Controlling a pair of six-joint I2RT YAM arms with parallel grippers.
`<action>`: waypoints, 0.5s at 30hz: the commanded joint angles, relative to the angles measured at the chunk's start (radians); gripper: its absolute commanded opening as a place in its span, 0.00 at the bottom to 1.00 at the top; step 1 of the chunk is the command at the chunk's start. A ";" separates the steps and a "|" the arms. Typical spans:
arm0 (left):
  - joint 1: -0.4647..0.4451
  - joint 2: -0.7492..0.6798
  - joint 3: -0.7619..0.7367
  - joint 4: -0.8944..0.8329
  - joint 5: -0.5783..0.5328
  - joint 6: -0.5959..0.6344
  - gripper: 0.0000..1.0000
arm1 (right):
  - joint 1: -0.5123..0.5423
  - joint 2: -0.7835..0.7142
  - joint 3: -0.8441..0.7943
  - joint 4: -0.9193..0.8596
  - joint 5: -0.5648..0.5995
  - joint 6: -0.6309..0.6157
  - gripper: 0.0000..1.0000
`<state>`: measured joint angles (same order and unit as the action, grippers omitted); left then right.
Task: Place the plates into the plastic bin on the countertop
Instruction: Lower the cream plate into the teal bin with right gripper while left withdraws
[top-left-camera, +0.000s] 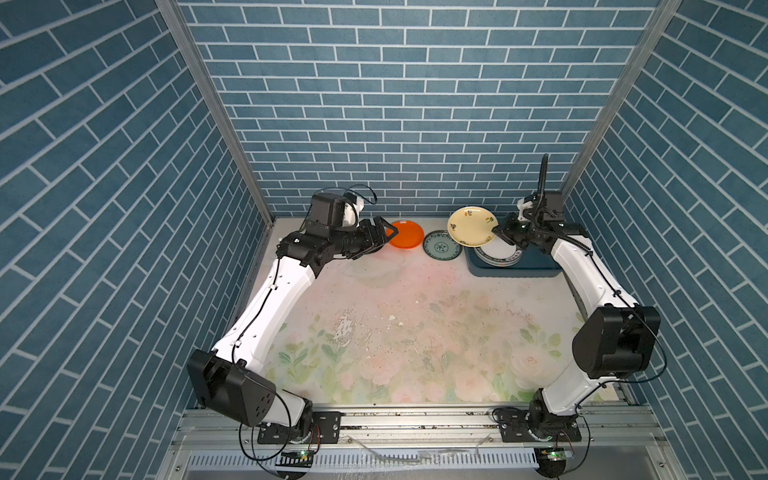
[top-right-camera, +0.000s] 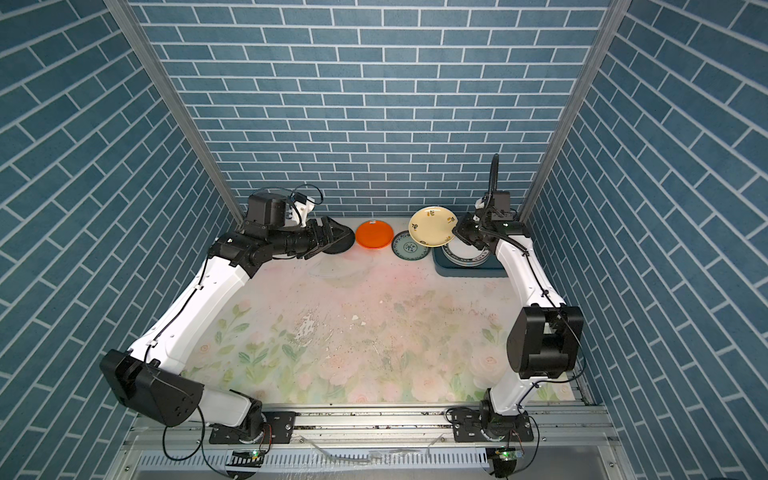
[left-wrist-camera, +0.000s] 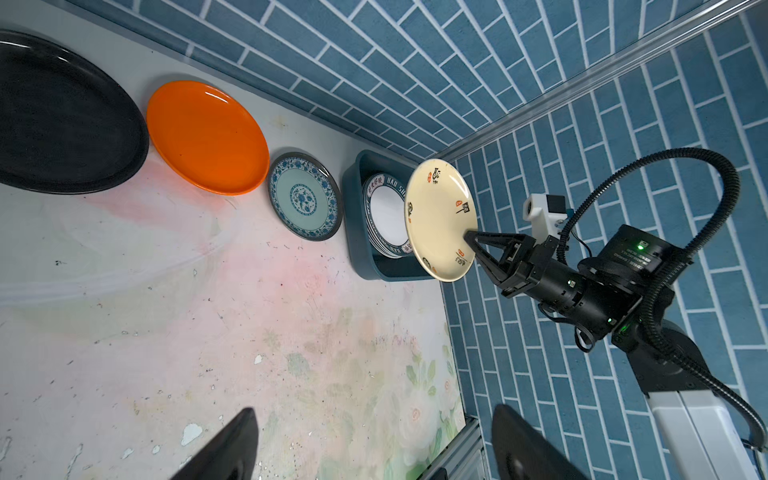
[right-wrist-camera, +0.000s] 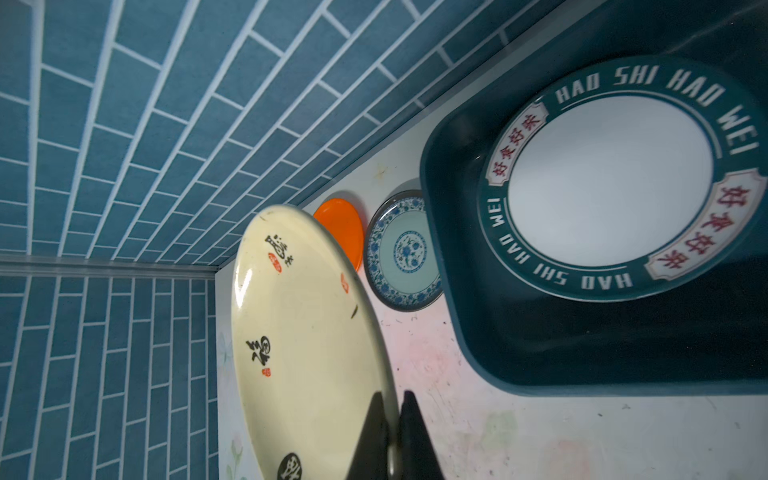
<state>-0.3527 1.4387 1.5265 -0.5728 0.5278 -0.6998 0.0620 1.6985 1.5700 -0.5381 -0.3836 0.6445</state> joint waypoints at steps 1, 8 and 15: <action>0.001 -0.028 -0.020 0.021 -0.038 0.016 0.90 | -0.062 0.062 -0.014 0.001 -0.005 -0.037 0.00; 0.001 -0.055 -0.033 0.014 -0.097 0.013 0.90 | -0.157 0.170 -0.005 0.047 -0.006 -0.037 0.00; 0.001 -0.083 -0.067 0.037 -0.140 -0.021 0.91 | -0.188 0.283 0.027 0.107 -0.010 -0.039 0.00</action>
<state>-0.3527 1.3800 1.4803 -0.5560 0.4210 -0.7071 -0.1226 1.9457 1.5700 -0.4797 -0.3817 0.6270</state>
